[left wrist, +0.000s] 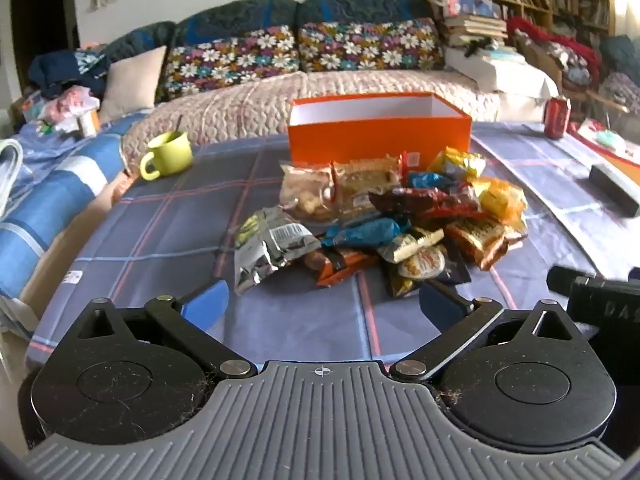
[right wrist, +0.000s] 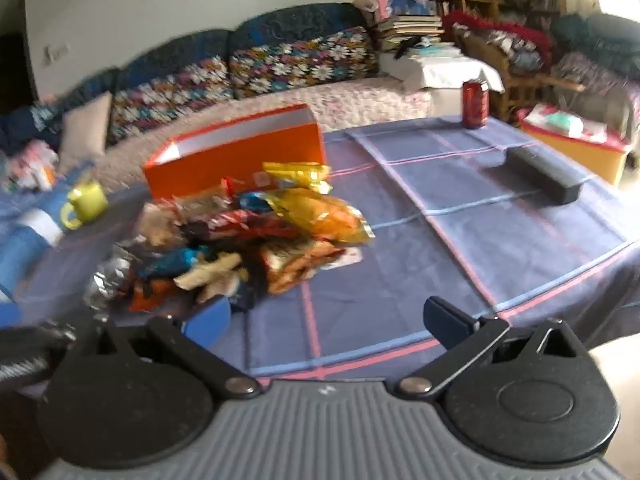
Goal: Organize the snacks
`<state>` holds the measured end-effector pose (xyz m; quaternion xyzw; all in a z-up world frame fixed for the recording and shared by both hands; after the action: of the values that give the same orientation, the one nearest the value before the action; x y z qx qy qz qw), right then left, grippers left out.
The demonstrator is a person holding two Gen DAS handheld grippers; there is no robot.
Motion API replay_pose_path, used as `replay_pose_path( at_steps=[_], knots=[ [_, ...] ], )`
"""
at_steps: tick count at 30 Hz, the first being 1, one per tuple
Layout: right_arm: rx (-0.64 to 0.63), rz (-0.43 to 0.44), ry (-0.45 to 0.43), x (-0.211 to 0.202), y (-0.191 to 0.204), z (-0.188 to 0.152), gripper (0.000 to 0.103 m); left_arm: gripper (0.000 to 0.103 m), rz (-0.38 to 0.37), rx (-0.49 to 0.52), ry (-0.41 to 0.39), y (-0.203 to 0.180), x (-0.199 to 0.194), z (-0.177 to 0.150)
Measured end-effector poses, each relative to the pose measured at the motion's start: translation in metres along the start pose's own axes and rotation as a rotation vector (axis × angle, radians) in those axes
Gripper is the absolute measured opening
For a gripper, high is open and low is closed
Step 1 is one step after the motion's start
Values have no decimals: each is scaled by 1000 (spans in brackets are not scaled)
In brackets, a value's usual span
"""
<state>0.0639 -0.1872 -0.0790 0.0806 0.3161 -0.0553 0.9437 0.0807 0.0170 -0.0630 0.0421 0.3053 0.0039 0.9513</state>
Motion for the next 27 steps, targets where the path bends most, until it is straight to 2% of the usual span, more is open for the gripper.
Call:
replay_pose_path(
  at_steps=[2, 10, 19, 27],
  knots=[
    [-17, -22, 0, 0, -1, 1, 102, 83, 12, -11, -9, 1, 0, 2],
    [-23, 2, -6, 0, -1, 1, 103, 82, 13, -13, 32, 0, 13, -3],
    [5, 33, 20, 6, -2, -5, 103, 66, -56, -43, 68, -3, 23, -11],
    [22, 73, 19, 4, 3, -7, 102, 68, -46, -26, 66, -4, 21, -13]
  ],
)
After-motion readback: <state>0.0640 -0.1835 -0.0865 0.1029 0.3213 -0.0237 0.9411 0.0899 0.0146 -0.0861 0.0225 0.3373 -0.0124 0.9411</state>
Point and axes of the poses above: each gripper's, at about its wrist camera, not at the fingertips, and x roughly the way its jaws point, y to its left, z to its top, the point moved 10 cm from there along x, roughly the way its jaws point, and after that the axes turned 1 degree about x, right-handed, at the moved point
